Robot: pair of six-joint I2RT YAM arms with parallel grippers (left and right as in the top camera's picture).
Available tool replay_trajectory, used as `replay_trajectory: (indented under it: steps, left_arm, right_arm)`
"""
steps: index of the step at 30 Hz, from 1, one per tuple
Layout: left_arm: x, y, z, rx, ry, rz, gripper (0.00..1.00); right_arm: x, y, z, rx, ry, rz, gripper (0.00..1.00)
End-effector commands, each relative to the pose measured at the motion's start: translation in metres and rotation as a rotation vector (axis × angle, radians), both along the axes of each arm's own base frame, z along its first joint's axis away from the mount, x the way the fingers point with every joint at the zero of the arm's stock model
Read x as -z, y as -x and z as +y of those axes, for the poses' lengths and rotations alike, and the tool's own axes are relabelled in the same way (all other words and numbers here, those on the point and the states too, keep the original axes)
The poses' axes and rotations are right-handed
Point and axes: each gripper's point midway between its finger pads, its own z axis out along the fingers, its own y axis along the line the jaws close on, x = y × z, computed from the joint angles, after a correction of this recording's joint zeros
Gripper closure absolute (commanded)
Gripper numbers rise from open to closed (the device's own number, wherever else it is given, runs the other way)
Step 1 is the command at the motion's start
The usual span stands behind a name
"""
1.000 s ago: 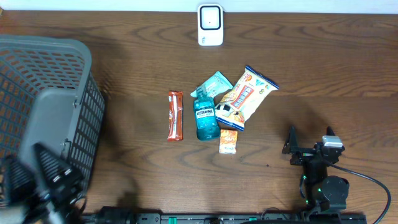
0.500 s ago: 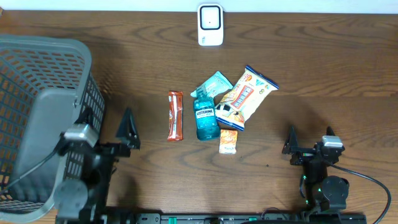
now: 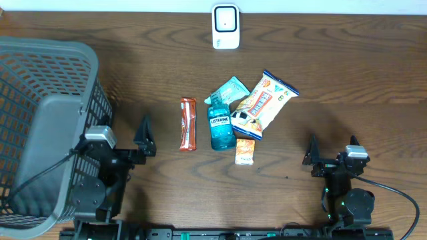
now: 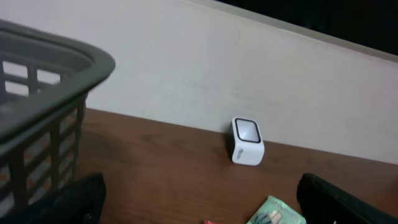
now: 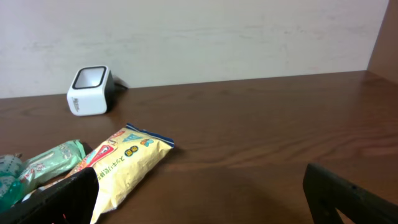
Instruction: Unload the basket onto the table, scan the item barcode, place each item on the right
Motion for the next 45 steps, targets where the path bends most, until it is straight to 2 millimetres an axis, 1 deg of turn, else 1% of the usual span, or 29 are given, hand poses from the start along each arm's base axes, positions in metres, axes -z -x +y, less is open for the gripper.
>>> replay_trajectory:
  steps: [1, 3, 6, 8, 10, 13, 22, 25, 26, 31, 33, 36, 39, 43, 45]
  left_arm:
    - [0.003, 0.006, -0.002, 0.017, -0.014, -0.031, 0.02]
    - [0.002, 0.010, -0.002, 0.016, -0.012, -0.056, 0.02]
    - [-0.005, 0.018, -0.001, 0.013, -0.008, -0.118, 0.02]
    - [-0.008, 0.022, 0.004, -0.013, 0.004, -0.151, 0.02]
    - [-0.008, 0.025, 0.008, -0.037, 0.010, -0.170, 0.02]
    - [-0.001, 0.026, 0.008, -0.035, 0.033, -0.172, 0.02]
    - [0.041, 0.015, 0.008, -0.037, 0.048, -0.123, 0.02]
    - [0.057, 0.011, 0.015, -0.078, 0.108, -0.107, 0.02]
    - [0.060, 0.010, 0.019, -0.099, 0.121, -0.095, 0.02]
    - [0.058, 0.010, 0.020, -0.103, 0.116, -0.100, 0.02]
    - [0.061, 0.010, 0.022, -0.116, 0.116, -0.089, 0.02]
    - [0.073, 0.009, 0.023, -0.128, 0.111, -0.044, 0.02]
    - [0.091, 0.009, 0.023, -0.132, 0.101, 0.032, 0.02]
    - [0.118, 0.011, 0.023, -0.135, 0.088, 0.142, 0.02]
    - [0.125, 0.012, 0.022, -0.132, 0.084, 0.170, 0.02]
  right_arm:
    - [0.001, 0.000, 0.000, 0.000, 0.017, 0.005, 0.01]
    - [0.002, 0.000, 0.000, 0.000, 0.017, 0.006, 0.01]
    - [0.001, 0.000, 0.000, 0.000, 0.017, 0.005, 0.01]
    - [0.001, 0.000, 0.000, 0.000, 0.017, 0.004, 0.01]
    - [0.001, 0.000, 0.000, 0.000, 0.017, 0.005, 0.01]
    - [0.001, 0.000, 0.000, 0.000, 0.017, 0.005, 0.01]
    - [0.001, 0.000, 0.000, 0.000, 0.017, 0.005, 0.01]
    - [0.001, 0.000, 0.000, 0.001, 0.017, 0.005, 0.01]
    - [0.001, 0.000, 0.000, 0.002, 0.017, 0.005, 0.01]
    - [0.001, 0.000, 0.000, 0.003, 0.017, 0.005, 0.01]
    - [0.001, 0.000, 0.000, 0.003, 0.017, 0.005, 0.01]
    - [0.001, 0.000, 0.000, 0.002, 0.017, 0.004, 0.01]
    - [0.001, 0.000, 0.001, -0.005, 0.012, 0.005, 0.01]
    - [0.000, 0.000, 0.016, -0.090, 0.005, -0.001, 0.01]
    - [-0.002, 0.001, 0.028, -0.160, -0.021, -0.008, 0.01]
